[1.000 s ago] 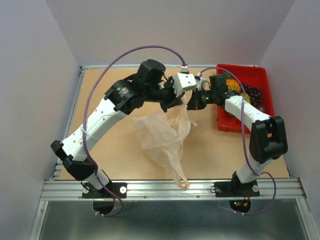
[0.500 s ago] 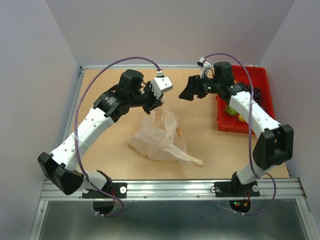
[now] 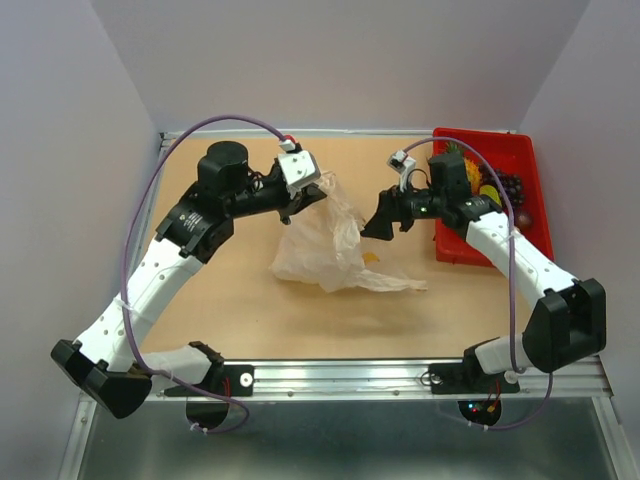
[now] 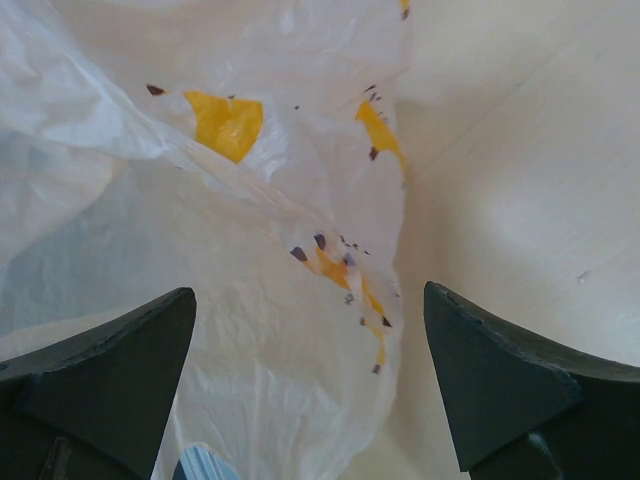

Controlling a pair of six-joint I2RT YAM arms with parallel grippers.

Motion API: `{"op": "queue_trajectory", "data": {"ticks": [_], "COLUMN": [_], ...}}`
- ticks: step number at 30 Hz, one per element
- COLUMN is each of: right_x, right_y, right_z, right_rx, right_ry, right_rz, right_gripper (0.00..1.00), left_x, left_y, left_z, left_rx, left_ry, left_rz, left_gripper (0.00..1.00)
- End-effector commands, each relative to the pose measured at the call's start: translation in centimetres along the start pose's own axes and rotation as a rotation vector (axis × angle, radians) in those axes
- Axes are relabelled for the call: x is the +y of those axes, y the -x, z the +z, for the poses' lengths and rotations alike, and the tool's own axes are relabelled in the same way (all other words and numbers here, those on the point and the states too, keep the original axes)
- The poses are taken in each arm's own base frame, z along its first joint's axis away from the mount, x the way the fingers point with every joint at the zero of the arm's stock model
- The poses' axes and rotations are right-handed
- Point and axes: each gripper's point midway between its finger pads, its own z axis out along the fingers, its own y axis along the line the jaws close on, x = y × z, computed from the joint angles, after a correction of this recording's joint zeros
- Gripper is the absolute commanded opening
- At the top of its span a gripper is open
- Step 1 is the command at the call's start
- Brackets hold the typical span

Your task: Place the fake fruits into the plastic bag and tie a complex knot

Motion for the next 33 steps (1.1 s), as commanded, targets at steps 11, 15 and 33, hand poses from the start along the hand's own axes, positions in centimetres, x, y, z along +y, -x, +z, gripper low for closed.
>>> {"op": "queue_trajectory", "data": {"ticks": [11, 15, 33], "right_x": [1.7, 1.8, 6.4], "right_y": [2.8, 4.1, 8.6], "right_z": [3.9, 2.2, 4.3], "right_rx": [-0.081, -0.147, -0.1], "right_ry": [-0.012, -0.102, -0.027], "right_rz": [-0.128, -0.117, -0.608], "right_gripper": [0.02, 0.0, 0.0], "left_x": [2.1, 4.5, 3.5], "left_y": [1.9, 2.2, 5.6], "left_z": [-2.1, -4.9, -9.3], "left_rx": [-0.157, -0.177, -0.08], "left_ry": [0.11, 0.217, 0.243], "left_rz": [-0.045, -0.131, 0.075], "left_gripper": [0.08, 0.25, 0.99]}}
